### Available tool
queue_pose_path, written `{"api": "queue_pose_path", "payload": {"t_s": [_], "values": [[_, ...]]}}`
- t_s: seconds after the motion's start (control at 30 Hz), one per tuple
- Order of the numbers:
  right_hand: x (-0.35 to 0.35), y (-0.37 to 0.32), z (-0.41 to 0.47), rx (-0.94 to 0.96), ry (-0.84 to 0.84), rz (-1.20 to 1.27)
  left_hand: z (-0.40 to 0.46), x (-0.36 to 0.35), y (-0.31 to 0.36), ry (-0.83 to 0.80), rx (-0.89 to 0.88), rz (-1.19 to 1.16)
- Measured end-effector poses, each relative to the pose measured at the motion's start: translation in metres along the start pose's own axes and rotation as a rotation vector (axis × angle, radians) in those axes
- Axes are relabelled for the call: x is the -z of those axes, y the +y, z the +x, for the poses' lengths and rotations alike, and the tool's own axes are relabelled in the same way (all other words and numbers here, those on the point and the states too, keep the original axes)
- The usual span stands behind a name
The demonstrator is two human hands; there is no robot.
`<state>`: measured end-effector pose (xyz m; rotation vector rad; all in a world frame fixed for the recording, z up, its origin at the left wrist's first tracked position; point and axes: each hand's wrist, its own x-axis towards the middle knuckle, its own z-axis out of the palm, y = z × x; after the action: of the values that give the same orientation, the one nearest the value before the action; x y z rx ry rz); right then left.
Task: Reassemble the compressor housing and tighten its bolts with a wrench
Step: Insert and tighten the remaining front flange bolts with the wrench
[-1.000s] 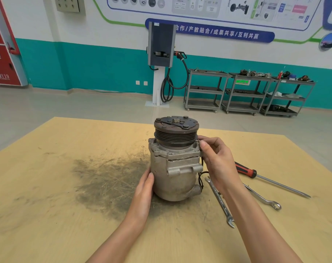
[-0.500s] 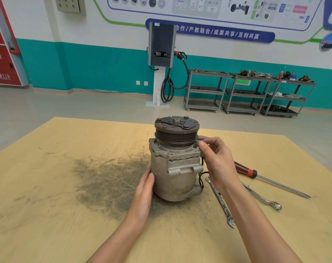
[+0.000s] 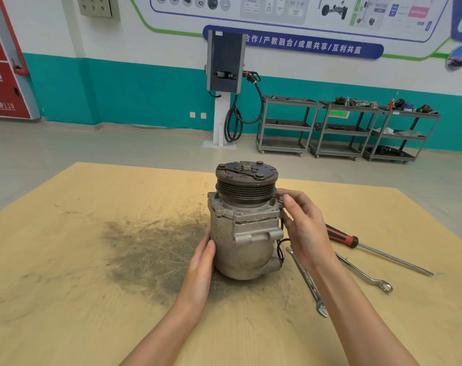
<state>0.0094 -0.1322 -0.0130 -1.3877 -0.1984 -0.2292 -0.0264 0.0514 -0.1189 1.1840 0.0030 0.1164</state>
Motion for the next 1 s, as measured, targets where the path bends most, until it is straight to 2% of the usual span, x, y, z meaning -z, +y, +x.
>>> {"api": "queue_pose_path", "payload": {"t_s": [1.0], "values": [[-0.0049, -0.0033, 0.0022, 0.027, 0.029, -0.051, 0.0034, 0.0014, -0.0035, 0.002, 0.000, -0.019]]}}
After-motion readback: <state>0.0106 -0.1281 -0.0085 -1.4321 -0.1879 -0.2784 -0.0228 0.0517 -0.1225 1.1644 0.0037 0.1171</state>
